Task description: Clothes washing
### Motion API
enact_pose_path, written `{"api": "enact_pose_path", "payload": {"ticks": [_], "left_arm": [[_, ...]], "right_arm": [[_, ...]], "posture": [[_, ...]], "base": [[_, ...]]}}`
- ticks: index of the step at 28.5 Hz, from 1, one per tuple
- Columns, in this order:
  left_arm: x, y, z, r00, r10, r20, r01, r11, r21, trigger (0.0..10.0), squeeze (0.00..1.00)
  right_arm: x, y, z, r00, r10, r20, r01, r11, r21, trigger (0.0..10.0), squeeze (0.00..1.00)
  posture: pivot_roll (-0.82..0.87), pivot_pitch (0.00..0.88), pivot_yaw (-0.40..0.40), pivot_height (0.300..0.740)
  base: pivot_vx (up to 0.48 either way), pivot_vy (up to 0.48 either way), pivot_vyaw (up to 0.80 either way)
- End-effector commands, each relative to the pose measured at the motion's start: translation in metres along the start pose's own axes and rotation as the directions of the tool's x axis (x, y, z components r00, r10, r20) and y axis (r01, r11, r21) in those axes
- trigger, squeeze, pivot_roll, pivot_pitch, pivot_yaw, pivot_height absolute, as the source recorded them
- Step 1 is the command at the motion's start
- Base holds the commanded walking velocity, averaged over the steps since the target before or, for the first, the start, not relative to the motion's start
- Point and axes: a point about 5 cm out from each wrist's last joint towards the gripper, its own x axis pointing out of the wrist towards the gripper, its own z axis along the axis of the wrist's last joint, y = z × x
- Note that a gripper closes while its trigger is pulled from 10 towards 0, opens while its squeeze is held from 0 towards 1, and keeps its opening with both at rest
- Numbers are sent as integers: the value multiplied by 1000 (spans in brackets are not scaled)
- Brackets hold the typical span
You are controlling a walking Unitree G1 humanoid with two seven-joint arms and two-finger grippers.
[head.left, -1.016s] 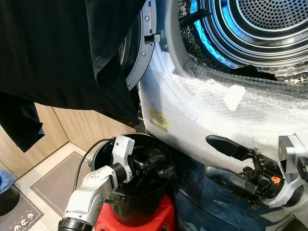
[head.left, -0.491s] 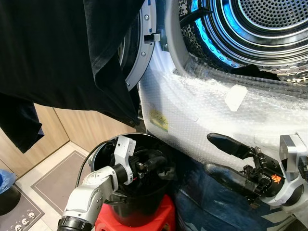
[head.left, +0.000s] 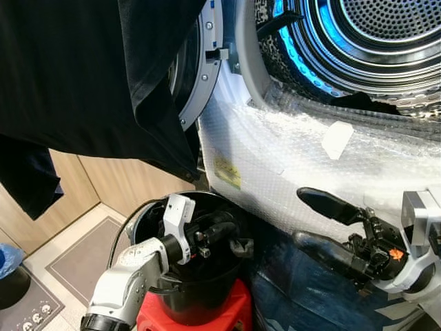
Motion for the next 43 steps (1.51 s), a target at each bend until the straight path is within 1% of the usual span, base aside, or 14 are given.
{"api": "enact_pose_path", "payload": {"ticks": [1, 11, 16, 17, 23, 26, 29, 31, 35, 36, 37, 39, 42, 43], "left_arm": [[-3, -6, 6, 999, -33, 23, 32, 999, 35, 0, 0], [-7, -24, 21, 991, -127, 46, 116, 975, 192, 0, 0], [-7, -39, 36, 978, -208, 30, 189, 935, 301, 0, 0], [-7, -42, 39, 972, -232, 21, 214, 925, 315, 10000, 0], [-3, -56, 58, 944, -330, 15, 300, 874, 382, 10000, 0], [-3, -62, 68, 923, -385, 24, 348, 858, 379, 10000, 0], [-3, -71, 77, 888, -459, 32, 422, 839, 344, 10000, 0], [-4, -78, 81, 850, -526, 33, 494, 817, 299, 10000, 0], [-3, -82, 85, 805, -592, 41, 567, 786, 246, 10000, 0], [-5, -86, 89, 771, -633, 67, 608, 764, 218, 10000, 0], [-5, -86, 89, 771, -633, 67, 608, 764, 218, 10000, 0], [-7, -87, 91, 741, -667, 83, 648, 742, 172, 10000, 0], [-10, -88, 92, 716, -693, 82, 682, 720, 125, 10000, 0], [-15, -90, 93, 686, -723, 85, 716, 691, 95, 10000, 0]], "right_arm": [[4, -1, 1, 1000, 21, 4, -21, 1000, -9, 10000, 0], [11, -6, 0, 997, 73, -20, -74, 997, -5, 10000, 0], [19, -8, -6, 989, 124, -76, -125, 992, -13, 10000, 0], [20, -9, -7, 988, 133, -82, -134, 991, -13, 10000, 0], [27, -15, -9, 986, 143, -86, -147, 989, -34, 10000, 0], [29, -19, -9, 987, 141, -77, -145, 988, -46, 10000, 0], [31, -23, -8, 990, 130, -61, -133, 989, -57, 10000, 0], [32, -26, -8, 991, 126, -47, -129, 990, -58, 10000, 0], [33, -28, -8, 991, 129, -28, -130, 990, -62, 10000, 0], [34, -28, -8, 991, 129, -15, -130, 989, -65, 10000, 0], [34, -28, -8, 991, 129, -15, -130, 989, -65, 10000, 0], [36, -29, -8, 992, 123, 0, -123, 990, -75, 10000, 0], [36, -31, -7, 994, 112, 13, -110, 990, -87, 10000, 0], [35, -32, -6, 995, 99, 21, -97, 990, -100, 10000, 0]], "posture": [[-99, 25, 49, 740], [-70, 15, 27, 740], [-61, 9, 20, 740], [-60, 8, 19, 740], [-55, 2, 19, 740], [-53, 0, 20, 740], [-48, 0, 17, 740], [-45, 0, 15, 740], [-42, 0, 15, 740], [-39, 0, 15, 740], [-39, 0, 15, 740], [-41, 0, 21, 740], [-41, 0, 23, 740], [-41, 0, 28, 740]], "base": [[0, 0, 0], [0, 0, 0], [0, 0, 0], [0, 0, 0], [0, 0, 0], [0, 0, 0], [0, 0, 0], [0, 0, 0], [0, 0, 0], [0, 0, 0], [0, 0, 0], [0, 0, 0], [0, 0, 0], [0, 0, 0]]}}
